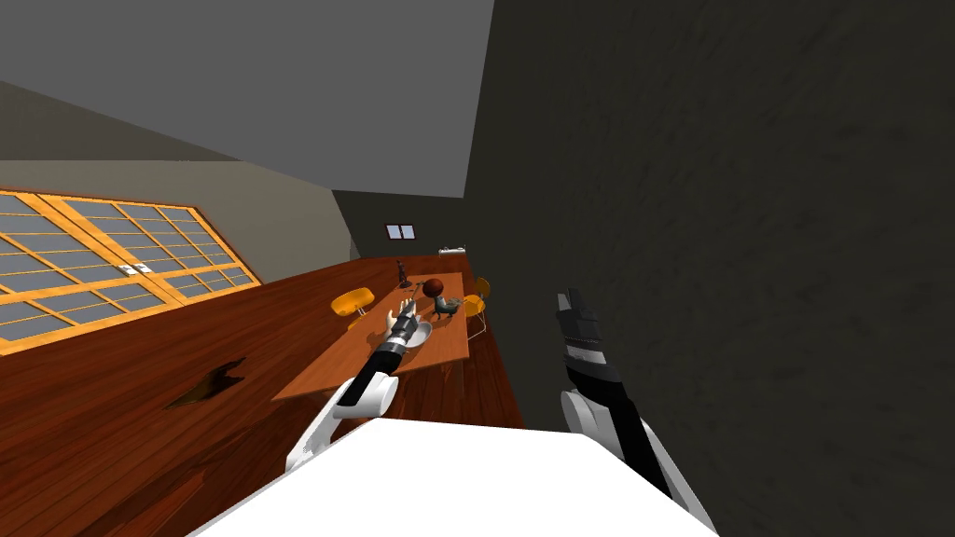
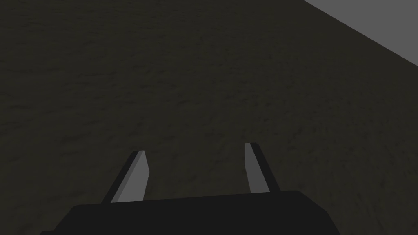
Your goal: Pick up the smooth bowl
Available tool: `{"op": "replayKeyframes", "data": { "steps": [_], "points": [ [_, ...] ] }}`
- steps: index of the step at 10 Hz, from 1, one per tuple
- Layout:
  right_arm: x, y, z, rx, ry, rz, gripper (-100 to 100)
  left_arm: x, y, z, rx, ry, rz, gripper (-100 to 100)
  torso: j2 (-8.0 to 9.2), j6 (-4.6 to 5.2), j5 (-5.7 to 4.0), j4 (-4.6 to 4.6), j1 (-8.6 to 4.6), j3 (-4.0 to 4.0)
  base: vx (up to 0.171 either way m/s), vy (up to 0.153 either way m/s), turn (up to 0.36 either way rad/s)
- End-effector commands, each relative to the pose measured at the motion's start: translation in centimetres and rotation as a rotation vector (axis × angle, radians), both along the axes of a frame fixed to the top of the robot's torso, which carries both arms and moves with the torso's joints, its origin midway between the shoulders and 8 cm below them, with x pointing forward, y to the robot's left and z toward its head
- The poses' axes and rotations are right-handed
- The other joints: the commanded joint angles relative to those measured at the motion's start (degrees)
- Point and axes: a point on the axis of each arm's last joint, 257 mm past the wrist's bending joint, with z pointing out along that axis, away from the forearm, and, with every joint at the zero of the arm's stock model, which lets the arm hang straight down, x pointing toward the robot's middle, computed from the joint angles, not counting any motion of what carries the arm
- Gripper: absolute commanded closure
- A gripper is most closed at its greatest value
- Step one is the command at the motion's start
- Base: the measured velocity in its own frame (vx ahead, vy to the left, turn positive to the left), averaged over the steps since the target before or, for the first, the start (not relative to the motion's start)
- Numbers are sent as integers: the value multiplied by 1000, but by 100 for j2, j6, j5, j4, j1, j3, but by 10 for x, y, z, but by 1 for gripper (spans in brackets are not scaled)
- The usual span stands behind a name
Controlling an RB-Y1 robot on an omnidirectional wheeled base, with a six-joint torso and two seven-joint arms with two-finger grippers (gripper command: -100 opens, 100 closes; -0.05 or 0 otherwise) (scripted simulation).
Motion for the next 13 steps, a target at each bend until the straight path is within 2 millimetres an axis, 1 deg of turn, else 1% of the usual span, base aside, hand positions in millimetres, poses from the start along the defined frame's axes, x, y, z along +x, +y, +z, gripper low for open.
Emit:
{"op": "replayKeyframes", "data": {
  "steps": [1, 2, 4, 5, 7, 8, 10, 11, 13],
  "points": [
    [0, 0, 0, 0, 0, 0, 0, 5, 9, -15, -23, 52, 15, -100, 0, 0, 0, 0, 0, 0, -20, -6, -34],
    [0, 0, 0, 0, 0, 0, 0, 5, 9, -17, -23, 57, 16, -100, -1, 1, 0, 0, 0, -1, -17, -3, -17],
    [0, 0, 0, 0, 0, 0, 0, 12, 24, -45, -64, 140, 42, -100, 0, 0, 1, 0, 3, 0, -23, 1, -43],
    [0, 0, 0, 0, 0, 0, 0, 12, 25, -47, -65, 149, 43, -100, 1, 1, 1, 0, 3, 1, -20, 3, -19],
    [0, 0, 0, 0, 0, 0, 0, 18, 37, -74, -107, 230, 69, -100, -1, 1, 1, 0, 4, -1, -20, 8, -42],
    [0, 0, 0, 0, 0, 0, 0, 18, 38, -77, -108, 239, 70, -100, -2, 1, 2, -1, 8, -1, -12, 11, -20],
    [0, 0, 0, 0, 0, 0, 0, 22, 48, -103, -149, 313, 94, -100, -4, 0, 2, -1, 8, -2, -13, 20, -46],
    [0, 0, 0, 0, 0, 0, 0, 21, 48, -107, -151, 327, 96, -100, -4, 1, 3, -1, 12, -2, -8, 22, -22],
    [0, 0, 0, 0, 0, 0, 0, 25, 56, -134, -191, 403, 119, -100, -7, 1, 3, -2, 10, -4, -4, 27, -43]
  ]
}}
